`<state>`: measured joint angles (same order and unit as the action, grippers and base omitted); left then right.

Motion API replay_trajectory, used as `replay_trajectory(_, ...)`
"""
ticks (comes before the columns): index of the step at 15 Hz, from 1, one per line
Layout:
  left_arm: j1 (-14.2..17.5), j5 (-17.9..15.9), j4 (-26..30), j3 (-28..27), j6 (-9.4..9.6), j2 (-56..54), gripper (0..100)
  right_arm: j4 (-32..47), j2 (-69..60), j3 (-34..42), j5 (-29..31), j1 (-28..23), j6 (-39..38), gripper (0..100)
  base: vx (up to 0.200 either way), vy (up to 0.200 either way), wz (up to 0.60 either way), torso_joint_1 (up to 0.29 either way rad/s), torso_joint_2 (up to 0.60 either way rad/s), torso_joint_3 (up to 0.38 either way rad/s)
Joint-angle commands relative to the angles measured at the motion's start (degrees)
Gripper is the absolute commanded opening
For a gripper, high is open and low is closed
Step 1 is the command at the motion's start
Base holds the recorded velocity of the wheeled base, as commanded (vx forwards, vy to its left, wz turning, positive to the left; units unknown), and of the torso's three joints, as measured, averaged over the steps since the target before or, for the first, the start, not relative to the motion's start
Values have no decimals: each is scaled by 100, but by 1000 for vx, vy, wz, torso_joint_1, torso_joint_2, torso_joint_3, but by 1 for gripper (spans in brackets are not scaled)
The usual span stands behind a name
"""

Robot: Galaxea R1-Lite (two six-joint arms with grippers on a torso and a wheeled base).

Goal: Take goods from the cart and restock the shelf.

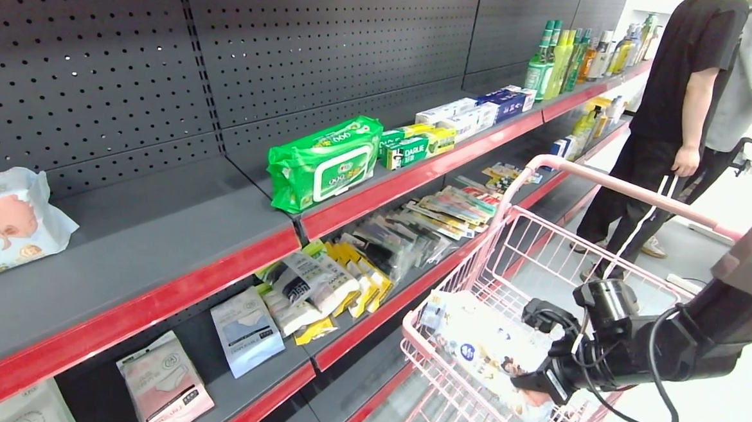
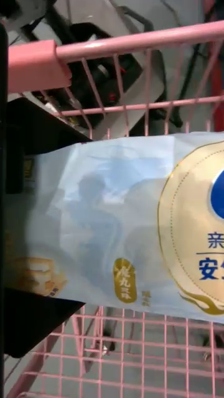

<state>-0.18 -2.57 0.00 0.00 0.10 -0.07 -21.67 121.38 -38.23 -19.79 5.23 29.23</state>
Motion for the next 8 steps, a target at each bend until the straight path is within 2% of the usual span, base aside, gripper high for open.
replay_trajectory(1,1,-6,0,-9,-1,7,100,23,-1969,70,643,57,-1570,0,0,0,0,0,0,0)
replay_trajectory(4,1,-15,0,-9,-1,7,100,190,-3639,474,1460,40,-2071,0,0,0,0,0,0,0)
replay_trajectory(5,1,-6,0,-9,-10,7,100,216,-3789,571,1601,22,-2088,0,0,0,0,0,0,0)
replay_trajectory(6,1,-15,0,-9,8,7,100,339,-4430,1028,2216,4,-2088,0,0,0,0,0,0,0)
replay_trajectory(8,1,-15,0,-9,8,7,100,427,-5063,1301,2216,-163,-2071,0,0,0,0,0,0,0)
